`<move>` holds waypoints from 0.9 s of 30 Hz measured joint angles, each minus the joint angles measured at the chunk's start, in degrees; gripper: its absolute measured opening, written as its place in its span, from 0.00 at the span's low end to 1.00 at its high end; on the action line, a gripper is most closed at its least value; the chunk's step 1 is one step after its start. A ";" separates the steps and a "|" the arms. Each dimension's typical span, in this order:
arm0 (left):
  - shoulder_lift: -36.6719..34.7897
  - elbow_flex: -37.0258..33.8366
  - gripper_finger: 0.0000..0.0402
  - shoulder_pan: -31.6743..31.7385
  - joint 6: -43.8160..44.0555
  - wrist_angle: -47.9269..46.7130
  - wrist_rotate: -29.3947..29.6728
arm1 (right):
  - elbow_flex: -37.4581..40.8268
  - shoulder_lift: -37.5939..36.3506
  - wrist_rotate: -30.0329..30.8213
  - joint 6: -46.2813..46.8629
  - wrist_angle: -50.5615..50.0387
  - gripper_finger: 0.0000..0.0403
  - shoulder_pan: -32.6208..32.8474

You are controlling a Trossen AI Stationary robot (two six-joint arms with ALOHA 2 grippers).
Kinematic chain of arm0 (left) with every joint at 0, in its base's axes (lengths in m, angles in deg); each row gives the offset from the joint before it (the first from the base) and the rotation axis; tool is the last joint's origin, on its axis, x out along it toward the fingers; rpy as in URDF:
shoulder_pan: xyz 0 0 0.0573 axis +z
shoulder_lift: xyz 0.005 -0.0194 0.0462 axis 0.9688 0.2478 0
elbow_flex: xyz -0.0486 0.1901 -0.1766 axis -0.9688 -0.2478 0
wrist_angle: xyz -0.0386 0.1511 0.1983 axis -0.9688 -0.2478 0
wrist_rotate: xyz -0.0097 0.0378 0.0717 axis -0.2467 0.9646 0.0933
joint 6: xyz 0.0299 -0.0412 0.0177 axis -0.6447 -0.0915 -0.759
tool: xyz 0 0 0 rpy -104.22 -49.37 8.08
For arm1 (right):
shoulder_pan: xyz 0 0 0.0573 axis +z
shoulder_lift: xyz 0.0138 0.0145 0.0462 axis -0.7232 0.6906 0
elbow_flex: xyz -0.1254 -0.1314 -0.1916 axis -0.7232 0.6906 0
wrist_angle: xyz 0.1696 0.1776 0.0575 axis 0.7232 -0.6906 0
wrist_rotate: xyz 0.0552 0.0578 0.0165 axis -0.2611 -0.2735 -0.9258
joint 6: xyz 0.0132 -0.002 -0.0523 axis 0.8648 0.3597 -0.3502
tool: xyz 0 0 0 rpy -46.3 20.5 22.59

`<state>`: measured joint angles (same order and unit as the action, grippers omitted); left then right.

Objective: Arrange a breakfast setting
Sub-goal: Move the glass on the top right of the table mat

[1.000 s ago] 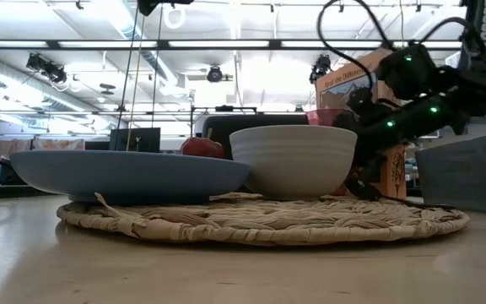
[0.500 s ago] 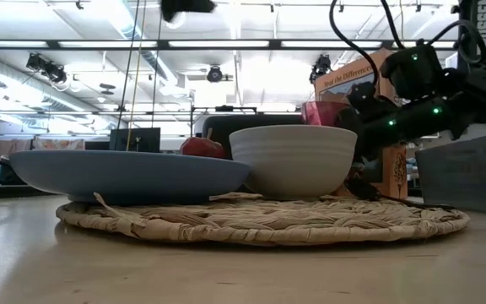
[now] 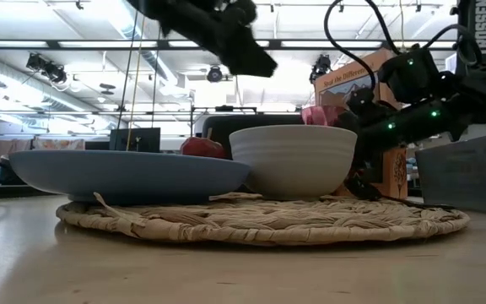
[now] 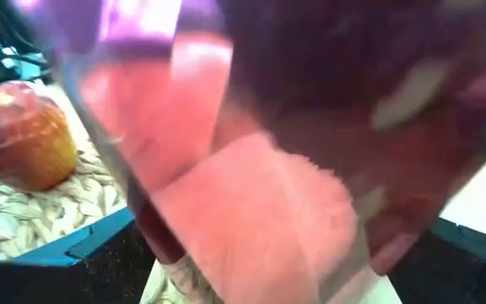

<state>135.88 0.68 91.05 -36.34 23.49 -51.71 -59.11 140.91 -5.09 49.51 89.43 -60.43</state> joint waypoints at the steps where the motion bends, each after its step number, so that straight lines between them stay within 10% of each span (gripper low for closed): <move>1: 1.57 1.49 0.57 0.33 -1.03 0.45 -0.23 | 0.00 0.00 0.02 -0.02 -0.25 0.99 -0.30; 27: 14.34 9.60 0.57 0.10 -5.98 2.12 -3.21 | 0.00 -0.08 -2.74 -8.31 -0.17 0.99 -2.21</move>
<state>150.22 10.28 91.15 -42.32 25.61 -54.92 -59.11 140.83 -7.83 41.20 89.26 -62.64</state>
